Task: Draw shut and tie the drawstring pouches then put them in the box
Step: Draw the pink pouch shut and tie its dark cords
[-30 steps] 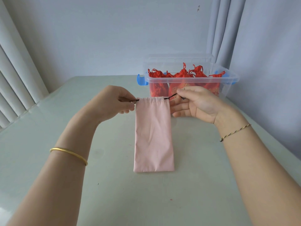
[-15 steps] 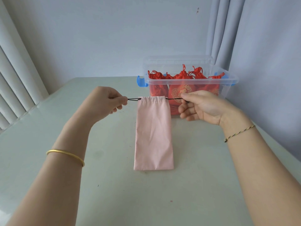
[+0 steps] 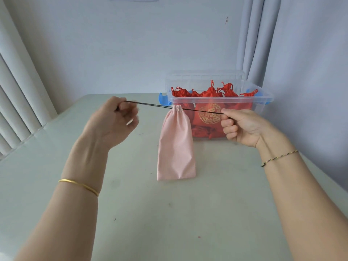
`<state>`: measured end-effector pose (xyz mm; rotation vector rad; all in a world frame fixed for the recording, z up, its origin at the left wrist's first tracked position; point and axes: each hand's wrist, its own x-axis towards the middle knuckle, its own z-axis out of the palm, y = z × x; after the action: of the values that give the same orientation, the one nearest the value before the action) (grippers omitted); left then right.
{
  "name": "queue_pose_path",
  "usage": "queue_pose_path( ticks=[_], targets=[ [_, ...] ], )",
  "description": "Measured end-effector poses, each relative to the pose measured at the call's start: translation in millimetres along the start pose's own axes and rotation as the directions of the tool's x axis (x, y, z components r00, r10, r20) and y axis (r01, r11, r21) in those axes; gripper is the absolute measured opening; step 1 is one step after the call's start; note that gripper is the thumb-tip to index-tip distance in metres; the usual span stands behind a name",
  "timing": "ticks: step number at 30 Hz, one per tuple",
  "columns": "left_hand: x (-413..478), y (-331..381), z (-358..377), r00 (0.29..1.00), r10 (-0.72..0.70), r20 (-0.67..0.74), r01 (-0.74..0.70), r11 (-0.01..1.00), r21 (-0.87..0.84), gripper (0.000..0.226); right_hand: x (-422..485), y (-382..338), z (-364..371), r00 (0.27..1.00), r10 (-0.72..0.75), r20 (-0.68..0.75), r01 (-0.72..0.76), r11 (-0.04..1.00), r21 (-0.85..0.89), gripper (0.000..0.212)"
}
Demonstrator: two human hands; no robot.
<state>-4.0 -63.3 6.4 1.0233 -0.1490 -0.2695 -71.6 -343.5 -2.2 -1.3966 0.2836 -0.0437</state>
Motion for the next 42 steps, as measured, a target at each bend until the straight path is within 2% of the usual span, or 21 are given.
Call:
queue_pose_path(
  ticks=[3,5,7,9,10,12,14,18,21,23,27,31,36,39,42],
  targets=[
    [-5.8,-3.7,16.7,0.987,0.075,0.144,-0.031,0.957,-0.290,0.041,2.2,3.8,6.7,0.999,0.046,0.021,-0.047,0.998,0.049,0.031],
    [-8.4,-5.5,26.2,0.976,0.100,0.192,-0.018,0.921,-0.390,0.038,1.0,2.0,9.7,0.997,0.054,0.059,-0.060,0.992,0.114,0.031],
    [-11.1,-6.3,35.6,0.978,0.086,0.191,-0.039,0.971,-0.237,0.033,-1.9,-2.8,13.2,0.994,0.033,0.104,-0.053,0.980,0.194,0.032],
    [-15.1,-9.2,42.7,0.972,0.051,0.231,-0.063,0.997,0.045,0.023,-5.8,-8.1,19.6,0.992,-0.016,0.125,-0.016,0.968,0.251,0.033],
    [-17.7,-10.9,46.1,0.964,0.030,0.264,-0.081,0.980,0.184,0.016,-7.7,-10.3,24.1,0.992,-0.046,0.121,0.012,0.963,0.267,0.033],
    [-22.8,-15.0,52.2,0.950,-0.002,0.313,-0.136,0.898,0.419,0.010,-11.7,-14.2,32.9,0.989,-0.114,0.097,0.083,0.957,0.278,0.034],
    [-25.3,-19.2,55.8,0.942,-0.039,0.332,-0.170,0.800,0.575,0.021,-15.8,-17.0,41.4,0.980,-0.183,0.080,0.156,0.951,0.266,0.033],
    [-30.0,-26.3,64.8,0.936,-0.091,0.340,-0.190,0.683,0.705,0.023,-21.9,-18.5,56.7,0.955,-0.281,0.091,0.262,0.948,0.180,0.030],
    [-30.7,-31.2,66.9,0.932,-0.088,0.351,-0.208,0.664,0.718,0.019,-23.2,-14.6,64.7,0.941,-0.315,0.120,0.302,0.946,0.116,0.029],
    [-30.0,-31.6,65.4,0.939,-0.089,0.331,-0.181,0.690,0.701,0.017,-22.1,-10.3,66.0,0.944,-0.302,0.137,0.296,0.953,0.065,0.029],
    [-28.0,-29.6,62.7,0.950,-0.091,0.300,-0.129,0.759,0.638,0.020,-20.7,-2.1,64.0,0.961,-0.260,0.093,0.274,0.942,-0.194,0.016],
    [-25.6,-29.1,61.2,0.954,-0.089,0.286,-0.104,0.798,0.593,0.021,-24.2,0.9,66.9,0.948,-0.169,0.268,0.255,0.910,-0.327,0.019],
    [-24.7,-28.4,59.8,0.958,-0.061,0.280,-0.112,0.821,0.560,0.021,-22.8,4.8,66.1,0.929,-0.159,0.335,0.278,0.896,-0.347,0.010],
    [-24.4,-29.4,60.4,0.961,-0.046,0.273,-0.118,0.823,0.556,0.019,-20.9,5.5,65.7,0.936,-0.169,0.310,0.286,0.878,-0.384,0.009],
    [-22.9,-31.6,60.8,0.974,-0.037,0.225,-0.091,0.842,0.532,0.016,-22.4,4.2,68.2,0.944,-0.257,0.207,0.326,0.824,-0.463,0.016]
  ],
)
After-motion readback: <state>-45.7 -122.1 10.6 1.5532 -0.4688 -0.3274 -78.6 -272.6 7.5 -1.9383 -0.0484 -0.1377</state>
